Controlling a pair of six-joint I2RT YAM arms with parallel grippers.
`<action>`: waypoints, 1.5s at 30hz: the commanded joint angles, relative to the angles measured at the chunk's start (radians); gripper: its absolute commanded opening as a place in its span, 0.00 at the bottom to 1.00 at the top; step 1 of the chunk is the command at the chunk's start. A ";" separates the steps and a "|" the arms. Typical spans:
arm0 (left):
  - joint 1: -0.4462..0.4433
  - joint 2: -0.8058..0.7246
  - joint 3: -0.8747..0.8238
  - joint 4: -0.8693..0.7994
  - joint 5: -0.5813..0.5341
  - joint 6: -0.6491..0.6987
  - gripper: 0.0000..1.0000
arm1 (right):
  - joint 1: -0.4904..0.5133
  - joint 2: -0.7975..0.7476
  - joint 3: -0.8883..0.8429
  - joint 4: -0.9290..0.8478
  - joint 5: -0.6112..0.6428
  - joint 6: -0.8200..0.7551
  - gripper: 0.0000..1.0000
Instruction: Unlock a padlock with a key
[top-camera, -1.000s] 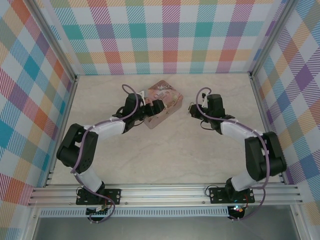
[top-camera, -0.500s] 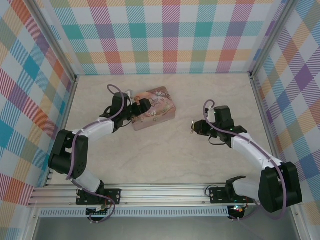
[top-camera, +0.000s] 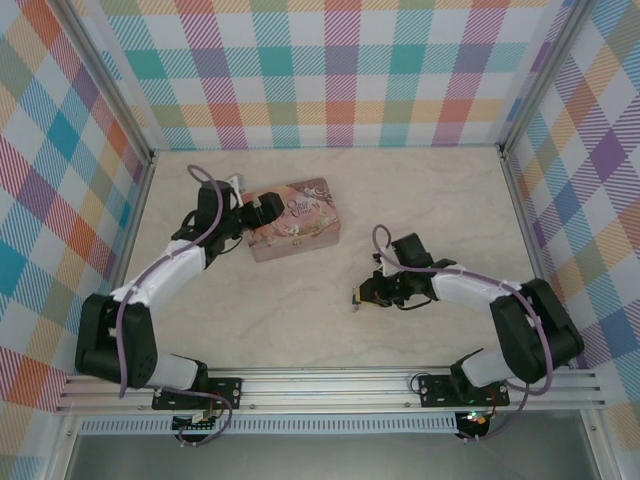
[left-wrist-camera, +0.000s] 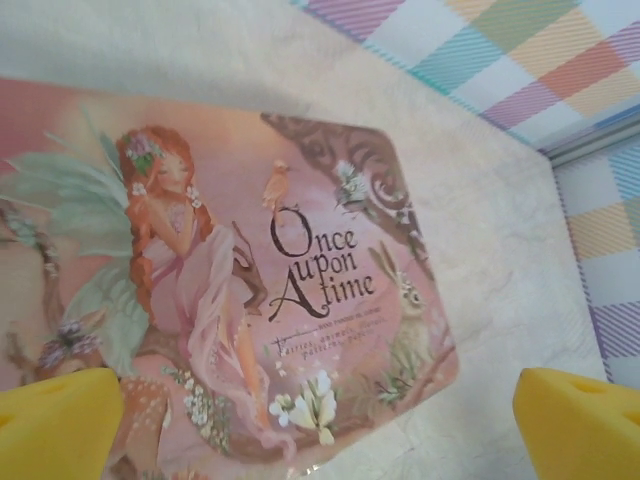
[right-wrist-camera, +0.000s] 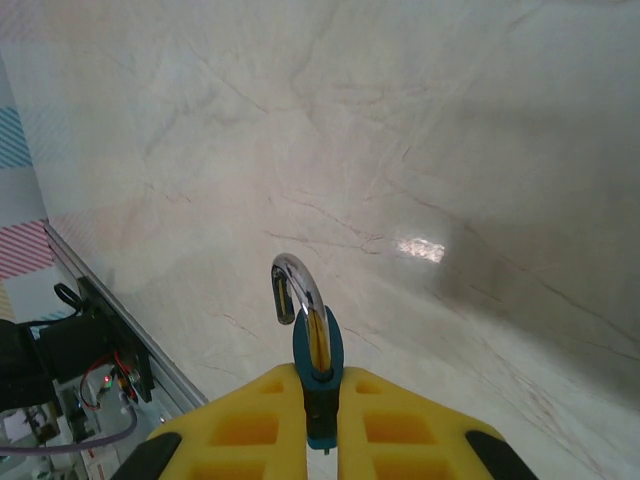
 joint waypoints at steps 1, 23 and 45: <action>0.034 -0.097 -0.064 0.008 -0.059 0.020 1.00 | 0.038 0.058 0.030 0.086 -0.035 0.058 0.12; 0.107 -0.260 -0.140 -0.061 -0.122 0.042 1.00 | 0.011 -0.049 0.046 -0.070 0.216 0.002 0.58; 0.123 -0.582 -0.269 -0.079 -0.526 0.285 1.00 | -0.294 -0.598 -0.112 0.017 0.682 -0.449 1.00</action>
